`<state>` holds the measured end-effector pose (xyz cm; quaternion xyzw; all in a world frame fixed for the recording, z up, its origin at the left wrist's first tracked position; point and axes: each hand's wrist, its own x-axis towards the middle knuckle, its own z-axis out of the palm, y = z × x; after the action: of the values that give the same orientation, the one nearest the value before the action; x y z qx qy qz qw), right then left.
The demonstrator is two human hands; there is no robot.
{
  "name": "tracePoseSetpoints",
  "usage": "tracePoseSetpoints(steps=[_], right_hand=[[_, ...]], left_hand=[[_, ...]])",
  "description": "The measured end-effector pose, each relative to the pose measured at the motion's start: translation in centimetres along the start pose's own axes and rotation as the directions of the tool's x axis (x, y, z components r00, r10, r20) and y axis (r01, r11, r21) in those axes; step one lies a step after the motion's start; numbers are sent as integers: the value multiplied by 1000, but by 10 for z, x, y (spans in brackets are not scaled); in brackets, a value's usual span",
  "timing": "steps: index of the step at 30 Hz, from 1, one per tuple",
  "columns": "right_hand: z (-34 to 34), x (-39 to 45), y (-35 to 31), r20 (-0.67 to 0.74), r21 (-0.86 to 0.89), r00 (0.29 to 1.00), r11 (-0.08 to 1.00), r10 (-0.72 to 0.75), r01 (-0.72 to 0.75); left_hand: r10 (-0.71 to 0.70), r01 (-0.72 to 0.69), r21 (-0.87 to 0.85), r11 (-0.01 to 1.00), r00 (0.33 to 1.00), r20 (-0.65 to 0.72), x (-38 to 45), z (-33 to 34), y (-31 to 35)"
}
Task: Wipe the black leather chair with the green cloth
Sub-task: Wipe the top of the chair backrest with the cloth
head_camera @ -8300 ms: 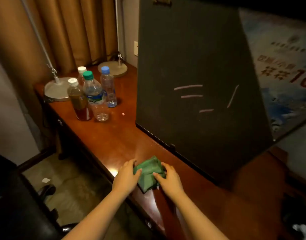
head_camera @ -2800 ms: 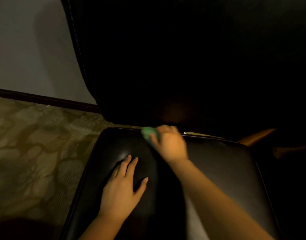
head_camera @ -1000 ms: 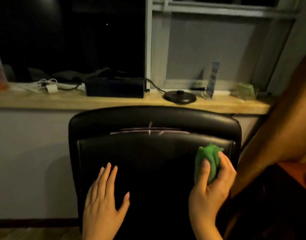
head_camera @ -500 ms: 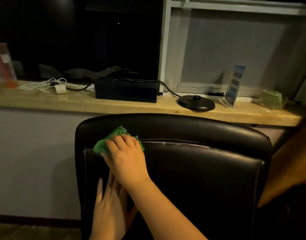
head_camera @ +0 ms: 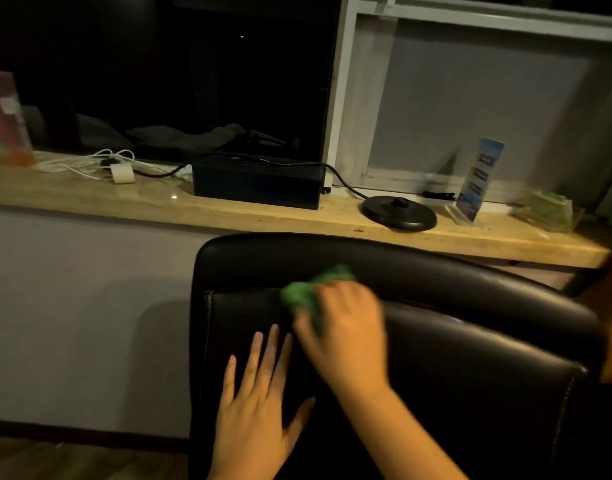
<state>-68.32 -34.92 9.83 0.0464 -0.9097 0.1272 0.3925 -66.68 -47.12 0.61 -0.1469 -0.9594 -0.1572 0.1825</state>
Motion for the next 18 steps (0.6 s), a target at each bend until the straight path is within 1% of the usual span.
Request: tracePoseSetpoints(steps=[1,2,4,6,7,8,10,11,13,15,16,18], right_hand=[[15,7,-20,36,8,994,995,-103,102],[27,15,-38,60,15,984,985,-171,170],[37,27,-56,98,31,963,967,-253,251],[26,27,-43,154,36,934,946,-323,321],[15,21,-24,164,35,930,944,-330,329],[-1,15,0,156,23,946,958,-285,285],[-37,-5,60,83,-61,991,992,-109,114],[-57,-18,89,32,-109,999,994,-26,29],[-86,-43,126,-55,-170,993,978,109,-116],[-85,-54,131,-121,-169,969,957,217,-235],[-76,-52,124,-145,-139,964,961,221,-241],[-54,-36,98,-112,-60,985,989,128,-135]], left_hand=[[14,-15,16,1000,999,49,1,0,-1],[30,-36,65,997,996,88,2,1,-2],[24,-36,126,991,995,97,4,2,-4],[-22,15,82,997,995,92,3,0,-3],[-29,27,38,999,997,70,2,-1,0],[-31,31,10,999,999,33,1,0,2],[-30,30,11,999,1000,1,1,1,3],[-22,22,32,999,1000,-16,2,3,4],[-26,27,55,998,999,-18,5,7,7],[-43,44,38,998,999,-14,5,10,11],[-51,51,28,998,999,-13,5,11,12],[-65,65,25,998,998,0,4,12,13]])
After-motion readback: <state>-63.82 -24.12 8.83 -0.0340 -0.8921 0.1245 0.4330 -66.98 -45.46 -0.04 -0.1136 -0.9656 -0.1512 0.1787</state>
